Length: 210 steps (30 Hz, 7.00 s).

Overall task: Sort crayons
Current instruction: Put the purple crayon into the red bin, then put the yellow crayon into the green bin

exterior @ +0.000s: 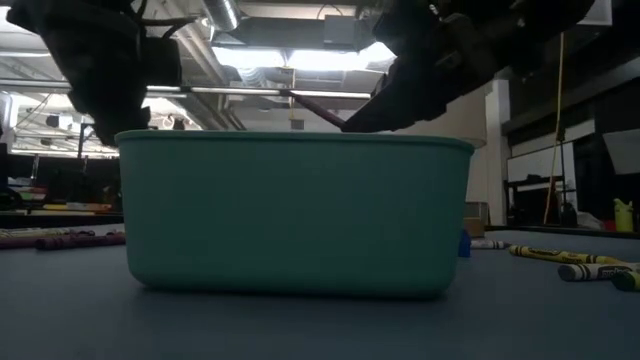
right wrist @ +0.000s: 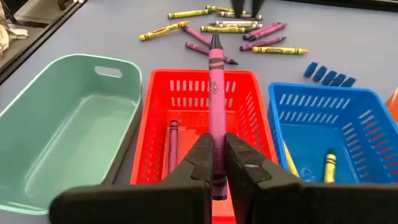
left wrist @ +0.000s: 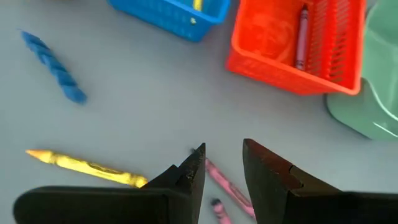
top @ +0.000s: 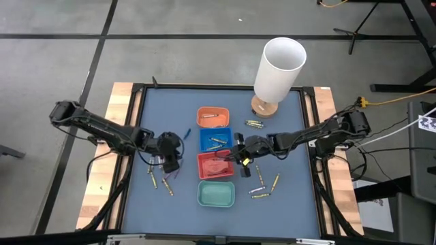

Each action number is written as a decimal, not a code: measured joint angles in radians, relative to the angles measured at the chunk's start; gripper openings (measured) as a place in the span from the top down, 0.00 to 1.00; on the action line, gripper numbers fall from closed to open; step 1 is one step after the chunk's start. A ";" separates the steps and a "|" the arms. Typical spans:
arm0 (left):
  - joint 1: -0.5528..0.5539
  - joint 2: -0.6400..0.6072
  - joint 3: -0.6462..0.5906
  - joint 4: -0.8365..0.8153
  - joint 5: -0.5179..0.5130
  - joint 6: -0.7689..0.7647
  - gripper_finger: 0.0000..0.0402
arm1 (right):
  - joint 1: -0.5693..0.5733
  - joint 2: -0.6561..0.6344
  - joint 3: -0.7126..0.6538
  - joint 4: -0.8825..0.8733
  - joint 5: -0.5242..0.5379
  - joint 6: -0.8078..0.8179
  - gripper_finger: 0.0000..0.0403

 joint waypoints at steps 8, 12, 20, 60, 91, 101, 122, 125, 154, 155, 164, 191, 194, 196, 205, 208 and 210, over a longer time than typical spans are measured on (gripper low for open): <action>-0.102 0.006 0.000 0.001 -0.077 -0.125 0.77 | 0.003 0.000 0.000 0.000 0.006 -0.006 0.80; -0.146 0.030 0.000 0.002 -0.120 -0.164 0.77 | 0.003 0.000 0.000 0.000 0.045 -0.006 0.72; -0.181 0.118 0.000 0.006 -0.160 -0.191 0.77 | 0.003 0.000 0.000 0.000 0.052 -0.006 0.70; -0.181 0.423 0.002 0.146 -0.204 -0.214 0.79 | 0.003 -0.005 0.000 -0.017 0.052 0.001 0.70; -0.179 0.379 -0.002 0.165 -0.206 -0.205 0.98 | 0.003 -0.340 0.001 -0.612 0.052 0.005 0.70; -0.179 0.290 -0.001 0.176 -0.213 -0.204 0.98 | 0.003 -0.364 0.001 -0.811 0.047 0.158 0.70; -0.168 0.279 0.001 0.662 -0.261 0.117 0.98 | 0.003 -0.364 0.000 -0.885 0.045 0.215 0.70; -0.152 0.279 0.001 0.730 -0.264 0.184 0.98 | 0.003 -0.364 0.000 -0.885 0.044 0.215 0.70; -0.063 0.496 0.002 1.120 -0.209 0.398 0.98 | 0.004 -0.364 0.000 -0.890 0.044 0.241 0.70; -0.061 0.501 0.002 1.124 -0.209 0.398 0.98 | 0.004 -0.364 0.000 -0.890 0.044 0.241 0.70; -0.034 0.548 0.002 1.135 -0.199 0.398 0.98 | 0.005 -0.364 0.000 -0.916 -0.123 0.241 0.70; -0.024 0.549 0.002 1.131 -0.187 0.395 0.78 | 0.351 -0.363 -0.083 -0.939 -0.027 0.307 0.70; -0.024 0.549 0.002 1.131 -0.187 0.394 0.79 | 0.406 -0.363 -0.113 -0.912 0.009 0.312 0.70; -0.024 0.549 0.002 1.131 -0.187 0.394 0.79 | 0.436 -0.363 -0.140 -0.880 0.019 0.312 0.70; -0.024 0.549 0.002 1.131 -0.187 0.394 0.79 | 0.489 -0.362 -0.250 -0.733 0.078 0.312 0.70; -0.024 0.549 0.002 1.131 -0.187 0.394 0.79 | 0.489 -0.362 -0.270 -0.704 0.083 0.312 0.70; -0.024 0.549 0.002 1.132 -0.187 0.394 0.79 | 0.489 -0.362 -0.281 -0.706 0.082 0.312 0.70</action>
